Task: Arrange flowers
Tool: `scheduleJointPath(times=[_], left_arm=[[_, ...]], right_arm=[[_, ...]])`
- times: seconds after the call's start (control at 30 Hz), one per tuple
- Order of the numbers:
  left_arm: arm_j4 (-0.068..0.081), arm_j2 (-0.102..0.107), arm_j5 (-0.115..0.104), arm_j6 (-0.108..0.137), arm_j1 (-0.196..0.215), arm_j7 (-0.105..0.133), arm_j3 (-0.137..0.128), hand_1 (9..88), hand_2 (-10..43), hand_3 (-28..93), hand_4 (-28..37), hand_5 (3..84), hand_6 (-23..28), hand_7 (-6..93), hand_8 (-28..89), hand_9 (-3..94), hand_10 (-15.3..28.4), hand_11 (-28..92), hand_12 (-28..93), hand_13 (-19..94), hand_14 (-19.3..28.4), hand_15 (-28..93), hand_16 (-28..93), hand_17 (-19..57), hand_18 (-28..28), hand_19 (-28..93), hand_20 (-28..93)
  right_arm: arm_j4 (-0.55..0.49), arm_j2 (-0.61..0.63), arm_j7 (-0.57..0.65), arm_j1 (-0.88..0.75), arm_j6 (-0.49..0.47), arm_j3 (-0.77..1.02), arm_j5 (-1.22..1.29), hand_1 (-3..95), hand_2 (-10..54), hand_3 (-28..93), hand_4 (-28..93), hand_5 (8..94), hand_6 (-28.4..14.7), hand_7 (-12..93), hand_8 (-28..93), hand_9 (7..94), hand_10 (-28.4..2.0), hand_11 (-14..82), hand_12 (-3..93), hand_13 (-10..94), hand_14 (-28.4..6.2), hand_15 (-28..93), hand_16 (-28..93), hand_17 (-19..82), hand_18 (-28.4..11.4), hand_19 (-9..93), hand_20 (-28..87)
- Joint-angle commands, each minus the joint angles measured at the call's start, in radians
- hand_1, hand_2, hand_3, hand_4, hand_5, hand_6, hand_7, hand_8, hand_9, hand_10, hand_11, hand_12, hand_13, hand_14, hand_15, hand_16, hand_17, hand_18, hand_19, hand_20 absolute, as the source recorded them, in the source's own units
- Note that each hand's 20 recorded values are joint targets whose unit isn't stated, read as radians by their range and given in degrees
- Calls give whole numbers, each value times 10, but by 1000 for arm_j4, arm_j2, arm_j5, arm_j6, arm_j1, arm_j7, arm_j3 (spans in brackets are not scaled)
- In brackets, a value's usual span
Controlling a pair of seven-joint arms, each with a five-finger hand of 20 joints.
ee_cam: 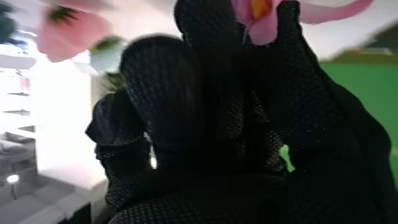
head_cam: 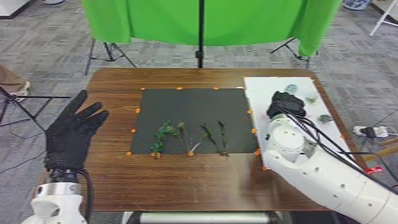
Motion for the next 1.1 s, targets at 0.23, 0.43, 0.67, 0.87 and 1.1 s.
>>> scheduleJointPath(times=[0.23, 0.43, 0.67, 0.87, 1.1], left_arm=[[-4, 12, -23, 23, 38, 25, -13, 261, 91, 738, -215, 338, 81, 123, -89, 340, 202, 281, 132, 243, 257, 562, -77, -87, 234, 492, 245], [-11, 23, -20, 29, 33, 28, -33, 259, 91, 738, -217, 336, 81, 122, -89, 339, 203, 279, 132, 242, 257, 561, -77, -87, 234, 491, 245], [-14, 37, -9, 42, -12, 23, -46, 258, 91, 738, -220, 334, 79, 121, -88, 338, 202, 278, 133, 243, 258, 560, -77, -87, 234, 490, 245], [-13, 89, -8, 65, -55, 27, -72, 257, 92, 736, -222, 333, 78, 122, -89, 337, 202, 278, 133, 242, 257, 559, -77, -88, 234, 490, 245], [0, 91, -1, 63, -108, 4, -60, 256, 92, 736, -222, 333, 78, 122, -89, 337, 202, 277, 133, 242, 257, 558, -76, -87, 233, 489, 246]], right_arm=[[-201, 44, -83, -35, 169, -13, -94, 592, -95, 681, -283, 903, -16, 155, 65, 937, -74, 238, 288, 833, -52, 669, 208, 408, -263, 932, 509], [-238, -122, -280, 25, 76, -100, -79, 585, -95, 698, -283, 903, -19, 154, 74, 937, -79, 252, 287, 830, -55, 679, 209, 407, -263, 932, 517], [-110, -462, -549, -25, -152, -54, -174, 575, -95, 716, -283, 900, -20, 155, 81, 937, -81, 251, 293, 816, -60, 697, 212, 398, -259, 932, 529], [-8, -536, -591, 48, -162, -133, -190, 567, -95, 719, -283, 893, -15, 156, 78, 937, -83, 271, 292, 810, -60, 710, 208, 394, -252, 932, 536], [49, -538, -548, 101, -209, -213, -221, 552, -95, 695, -283, 877, 1, 153, 46, 910, -86, 402, 244, 782, -67, 784, 212, 392, -249, 932, 579]])
